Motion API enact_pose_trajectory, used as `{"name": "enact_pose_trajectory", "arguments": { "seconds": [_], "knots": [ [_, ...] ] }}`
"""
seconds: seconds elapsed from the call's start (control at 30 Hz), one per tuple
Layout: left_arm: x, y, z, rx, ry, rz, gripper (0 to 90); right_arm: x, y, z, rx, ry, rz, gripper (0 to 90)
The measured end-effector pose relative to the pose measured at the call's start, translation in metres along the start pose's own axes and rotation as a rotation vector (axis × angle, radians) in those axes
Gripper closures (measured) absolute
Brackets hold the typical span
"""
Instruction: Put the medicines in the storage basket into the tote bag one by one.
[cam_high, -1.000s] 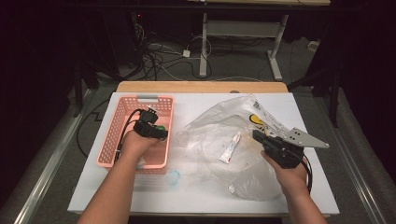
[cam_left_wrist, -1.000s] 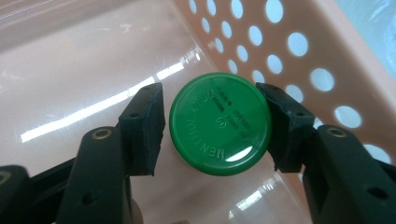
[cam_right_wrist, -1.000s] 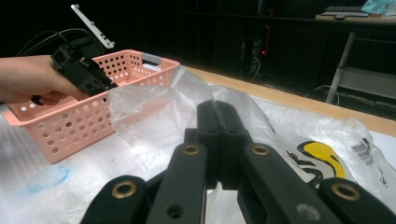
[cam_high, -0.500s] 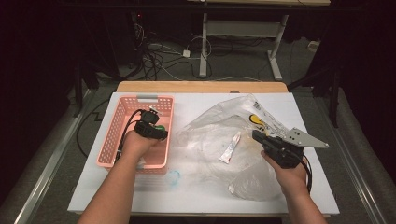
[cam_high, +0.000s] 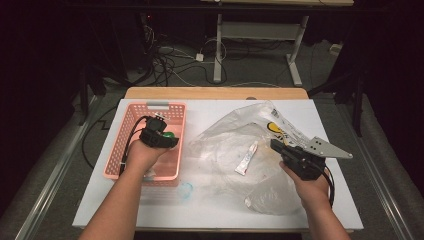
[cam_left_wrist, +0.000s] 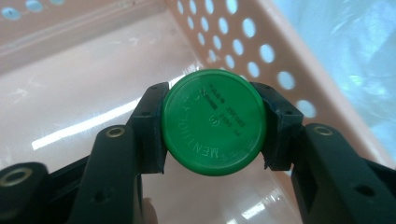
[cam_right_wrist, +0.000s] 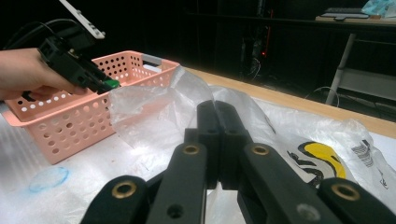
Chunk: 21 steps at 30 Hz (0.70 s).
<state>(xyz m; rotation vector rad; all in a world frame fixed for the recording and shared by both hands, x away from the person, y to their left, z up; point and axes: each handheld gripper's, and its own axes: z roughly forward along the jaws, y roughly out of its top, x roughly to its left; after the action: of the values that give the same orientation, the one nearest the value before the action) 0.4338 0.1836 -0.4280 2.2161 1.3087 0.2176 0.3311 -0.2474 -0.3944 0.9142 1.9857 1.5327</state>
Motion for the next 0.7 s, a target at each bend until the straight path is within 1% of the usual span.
{"name": "enact_pose_trajectory", "arguments": {
  "seconds": [0.1, 0.23, 0.33, 0.4, 0.57, 0.7],
  "knots": [
    [-0.003, -0.001, -0.007, -0.013, -0.001, 0.004, 49.4, 0.0, 0.0, 0.0, 0.0, 0.0, 0.001, 90.0],
    [-0.004, -0.005, -0.017, -0.045, -0.006, -0.005, 49.5, 0.001, 0.001, -0.001, -0.003, 0.0, -0.004, 90.0],
    [-0.007, -0.01, -0.025, -0.066, -0.013, 0.006, 49.5, 0.0, 0.001, -0.001, -0.005, -0.001, -0.003, 90.0],
    [-0.008, -0.014, -0.03, -0.076, -0.014, 0.014, 49.4, 0.001, 0.001, -0.001, -0.005, -0.001, -0.001, 90.0],
    [-0.009, -0.027, -0.041, -0.109, -0.015, 0.004, 49.4, 0.001, 0.001, -0.001, -0.003, -0.002, -0.003, 90.0],
    [-0.01, -0.037, -0.048, -0.134, -0.013, 0.011, 49.4, 0.002, 0.001, -0.001, -0.003, 0.001, -0.005, 90.0]
  ]
}}
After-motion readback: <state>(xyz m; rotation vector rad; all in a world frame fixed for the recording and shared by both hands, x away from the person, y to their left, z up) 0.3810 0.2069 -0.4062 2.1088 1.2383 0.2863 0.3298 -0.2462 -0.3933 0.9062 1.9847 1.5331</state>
